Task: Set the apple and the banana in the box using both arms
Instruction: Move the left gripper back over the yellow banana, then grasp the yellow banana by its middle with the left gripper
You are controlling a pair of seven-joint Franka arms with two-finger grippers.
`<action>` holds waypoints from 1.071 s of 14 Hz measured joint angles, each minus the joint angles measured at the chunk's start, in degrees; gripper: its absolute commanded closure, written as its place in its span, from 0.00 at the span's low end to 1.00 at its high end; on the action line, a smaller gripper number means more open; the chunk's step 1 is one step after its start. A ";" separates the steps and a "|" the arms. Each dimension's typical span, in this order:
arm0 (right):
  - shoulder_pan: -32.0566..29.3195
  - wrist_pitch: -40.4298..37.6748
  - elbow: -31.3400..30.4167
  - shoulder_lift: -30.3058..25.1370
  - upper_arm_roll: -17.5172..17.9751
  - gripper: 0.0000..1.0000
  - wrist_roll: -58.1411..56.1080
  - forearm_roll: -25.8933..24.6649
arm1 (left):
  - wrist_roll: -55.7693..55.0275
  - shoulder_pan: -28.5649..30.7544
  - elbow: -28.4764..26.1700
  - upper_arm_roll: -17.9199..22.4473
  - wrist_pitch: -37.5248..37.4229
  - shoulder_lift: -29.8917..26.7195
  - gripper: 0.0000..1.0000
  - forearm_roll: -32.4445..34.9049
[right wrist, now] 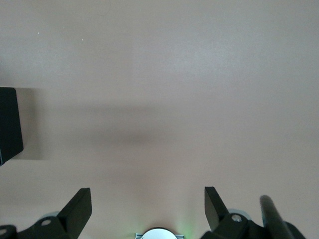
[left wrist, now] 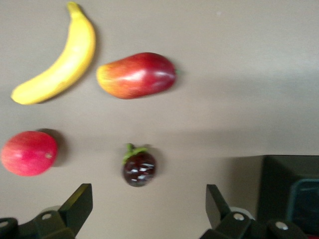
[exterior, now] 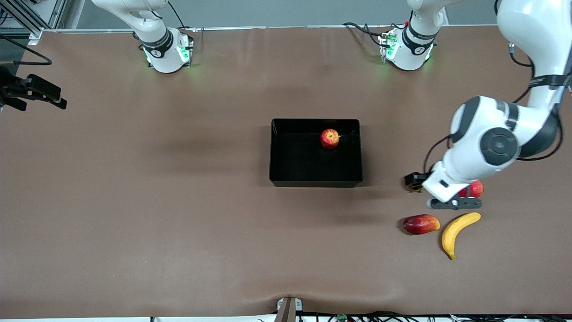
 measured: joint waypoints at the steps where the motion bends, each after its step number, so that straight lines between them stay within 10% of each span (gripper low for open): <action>1: 0.00 -0.05 0.00 0.00 0.00 0.00 0.00 0.00 | 3.11 1.82 0.26 0.13 0.10 0.11 0.00 0.01; 15: -0.01 -0.30 -0.09 0.00 -0.01 0.00 0.00 0.00 | 45.69 9.85 8.37 3.17 19.79 20.26 0.00 8.13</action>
